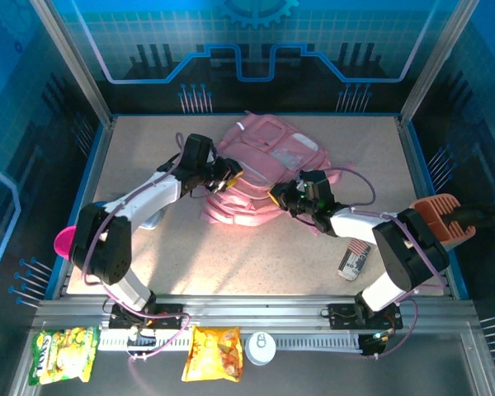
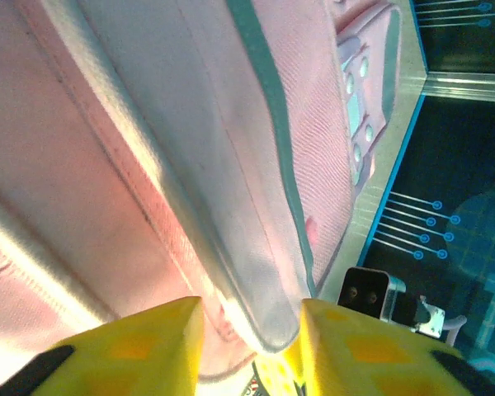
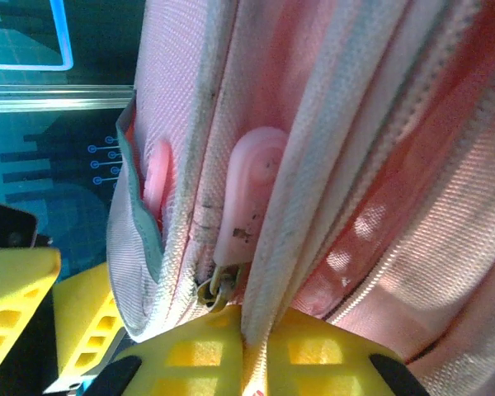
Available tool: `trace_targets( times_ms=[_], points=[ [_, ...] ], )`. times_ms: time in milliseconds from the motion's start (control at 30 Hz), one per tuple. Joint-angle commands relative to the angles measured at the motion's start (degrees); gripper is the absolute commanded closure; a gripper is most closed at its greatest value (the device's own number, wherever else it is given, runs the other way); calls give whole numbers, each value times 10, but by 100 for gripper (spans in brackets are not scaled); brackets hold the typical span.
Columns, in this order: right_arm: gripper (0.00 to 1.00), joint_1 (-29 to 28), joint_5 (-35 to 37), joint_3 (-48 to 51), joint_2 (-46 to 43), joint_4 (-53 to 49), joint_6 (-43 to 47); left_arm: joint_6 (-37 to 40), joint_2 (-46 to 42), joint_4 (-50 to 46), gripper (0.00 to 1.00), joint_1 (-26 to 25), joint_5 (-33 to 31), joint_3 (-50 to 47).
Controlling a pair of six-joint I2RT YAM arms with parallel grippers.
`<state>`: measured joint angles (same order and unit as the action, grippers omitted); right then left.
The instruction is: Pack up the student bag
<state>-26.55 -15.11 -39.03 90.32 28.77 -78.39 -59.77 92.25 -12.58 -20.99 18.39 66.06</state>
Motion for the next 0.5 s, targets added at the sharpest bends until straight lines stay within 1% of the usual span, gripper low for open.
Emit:
trace_targets(
  times_ms=[0, 100, 233, 367, 467],
  points=[
    [88, 10, -5, -27, -24, 21, 31, 119, -43, -59, 58, -7, -55, -24],
    [88, 11, -7, -34, -30, 11, 44, 186, -66, -68, 56, -29, -80, -37],
    [88, 12, -10, -43, -32, 3, 50, 275, -75, -87, 55, -78, -113, -32],
    [88, 13, -12, -47, -30, 0, 51, 349, -58, -117, 55, -128, -163, -14],
    [88, 14, -12, -48, -30, -2, 51, 384, -34, -141, 56, -161, -206, 9]
  ],
)
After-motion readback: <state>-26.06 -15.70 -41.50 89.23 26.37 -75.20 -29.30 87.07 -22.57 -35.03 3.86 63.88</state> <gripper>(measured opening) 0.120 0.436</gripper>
